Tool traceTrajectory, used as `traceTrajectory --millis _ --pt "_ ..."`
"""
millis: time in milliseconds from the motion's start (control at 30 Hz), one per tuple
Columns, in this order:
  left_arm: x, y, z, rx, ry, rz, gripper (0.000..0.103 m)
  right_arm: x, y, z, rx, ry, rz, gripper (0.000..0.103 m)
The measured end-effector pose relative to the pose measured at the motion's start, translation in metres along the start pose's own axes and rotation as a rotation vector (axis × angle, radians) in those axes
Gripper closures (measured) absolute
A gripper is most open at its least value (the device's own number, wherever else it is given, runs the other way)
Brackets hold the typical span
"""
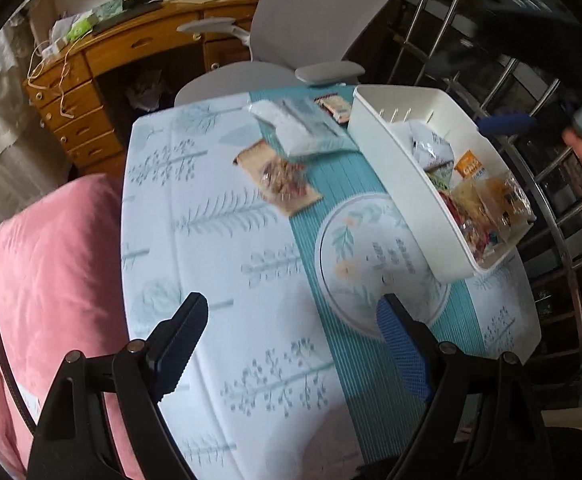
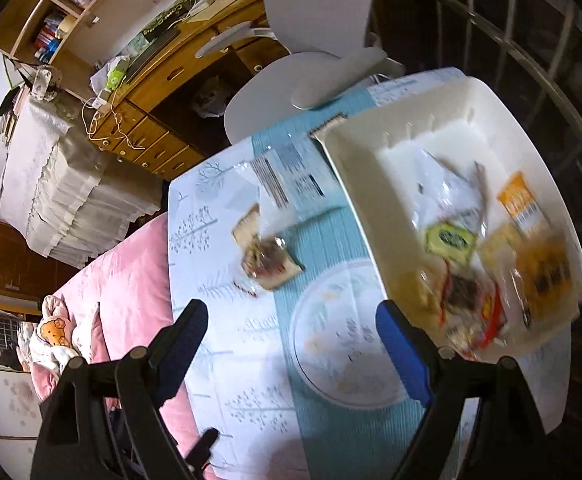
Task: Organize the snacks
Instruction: 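Withdraw both tools from the tray toward the remaining snacks, then grasp the clear nut-cookie bag with the left tool while the right tool grasps the white bread bag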
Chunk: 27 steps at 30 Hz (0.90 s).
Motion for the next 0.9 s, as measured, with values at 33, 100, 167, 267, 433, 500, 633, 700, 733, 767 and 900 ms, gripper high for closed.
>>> traceTrajectory --millis 33,100,167,267,433,500,633,700,733,767,900 --pt "0.0 0.005 0.005 -0.011 -0.003 0.003 0.017 0.005 0.009 0.008 0.009 -0.005 -0.003 0.016" --pt "0.0 0.015 0.016 -0.037 -0.007 0.017 0.017 0.013 0.021 0.022 0.018 0.004 -0.007 0.016" --pt "0.002 0.025 0.028 -0.062 -0.002 0.029 0.017 0.022 0.033 0.039 0.028 0.013 -0.026 0.016" --pt "0.004 0.038 0.047 -0.098 -0.008 0.041 0.017 0.029 0.043 0.069 0.061 0.005 -0.06 0.013" --pt "0.007 0.058 0.09 -0.164 -0.005 0.072 0.017 0.037 0.05 0.127 0.128 -0.02 -0.114 0.012" --pt "0.008 0.062 0.104 -0.174 -0.009 0.079 0.017 0.041 0.05 0.145 0.146 -0.023 -0.134 0.011" --pt "0.009 0.065 0.135 -0.177 -0.001 0.111 0.017 0.04 0.044 0.18 0.194 -0.07 -0.187 0.01" --pt "0.009 0.064 0.149 -0.179 0.009 0.132 0.017 0.04 0.042 0.193 0.211 -0.09 -0.209 0.009" --pt "0.009 0.064 0.153 -0.18 0.011 0.137 0.017 0.04 0.041 0.198 0.218 -0.1 -0.22 0.009" --pt "0.01 0.063 0.157 -0.181 0.01 0.139 0.017 0.039 0.04 0.205 0.226 -0.112 -0.235 0.01" --pt "0.008 0.064 0.171 -0.177 -0.005 0.132 0.017 0.04 0.038 0.222 0.237 -0.164 -0.305 0.01"
Point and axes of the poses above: each gripper's, at about its wrist camera, not at the fingertips, and z roughly the way its jaws point, x to its left, y to its top, the point moved 9 cm from there along z, roughly the way its jaws point, and after that the axes turned 15 degrees about -x, right-handed, at the moved point
